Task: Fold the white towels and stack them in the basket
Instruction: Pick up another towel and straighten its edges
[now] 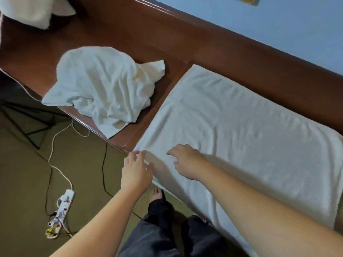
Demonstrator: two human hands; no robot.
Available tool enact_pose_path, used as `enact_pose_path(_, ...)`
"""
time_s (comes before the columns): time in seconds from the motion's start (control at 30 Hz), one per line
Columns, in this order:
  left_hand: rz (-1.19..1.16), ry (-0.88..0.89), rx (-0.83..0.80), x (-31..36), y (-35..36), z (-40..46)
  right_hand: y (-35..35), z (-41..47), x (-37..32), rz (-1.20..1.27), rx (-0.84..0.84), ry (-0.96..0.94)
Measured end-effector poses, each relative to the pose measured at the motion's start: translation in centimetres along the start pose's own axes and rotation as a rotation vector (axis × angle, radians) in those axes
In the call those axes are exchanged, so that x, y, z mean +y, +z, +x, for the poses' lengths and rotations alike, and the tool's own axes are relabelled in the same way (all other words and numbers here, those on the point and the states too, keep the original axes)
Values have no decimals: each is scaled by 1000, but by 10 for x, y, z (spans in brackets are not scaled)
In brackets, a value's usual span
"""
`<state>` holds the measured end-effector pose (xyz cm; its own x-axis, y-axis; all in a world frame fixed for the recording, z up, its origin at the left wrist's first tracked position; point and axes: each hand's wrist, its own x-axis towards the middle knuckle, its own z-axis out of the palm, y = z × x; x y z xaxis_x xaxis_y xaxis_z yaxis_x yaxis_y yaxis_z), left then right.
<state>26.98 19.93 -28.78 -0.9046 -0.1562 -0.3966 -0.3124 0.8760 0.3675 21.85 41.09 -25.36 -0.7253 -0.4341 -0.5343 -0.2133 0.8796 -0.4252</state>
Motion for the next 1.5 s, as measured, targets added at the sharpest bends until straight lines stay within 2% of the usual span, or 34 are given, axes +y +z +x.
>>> enact_pose_path(0.1,-169,-108,43,-22,-10,18,-6,54,-30,-185,-41,-99)
enact_pose_path(0.23,-295,-136,10,-32,-14,43,-23,109,-42,-415,-30,-190)
enact_pose_path(0.4,-22,-133,-137,-21,-21,61,-56,154,-48,-682,-138,-374)
enact_pose_path(0.57,-162,-80,-77,-12,-27,75,-91,180,-44,-873,-231,-519)
enact_pose_path(0.67,-263,-73,-108,-11,-30,81,-107,190,-39,-813,-322,-482)
enact_pose_path(0.77,-252,-34,-118,-17,-32,86,-128,200,-22,-795,-385,-388)
enact_pose_path(0.93,-163,194,-54,-28,-26,82,-172,211,19,-869,-261,-307)
enact_pose_path(1.0,-183,266,-88,-28,-26,74,-182,214,36,-883,-223,-301)
enact_pose_path(1.13,-354,168,-243,-35,-34,63,-190,210,60,-944,-180,-352)
enact_pose_path(1.2,-392,118,-301,-48,-38,59,-190,208,71,-986,-149,-319)
enact_pose_path(1.3,-263,43,-341,-74,-39,51,-186,208,84,-1031,-87,-244)
enact_pose_path(1.4,-71,-17,-302,-94,-37,44,-184,208,88,-1072,-36,-207)
enact_pose_path(1.5,-30,-91,-279,-97,-36,38,-186,210,83,-1092,-8,-177)
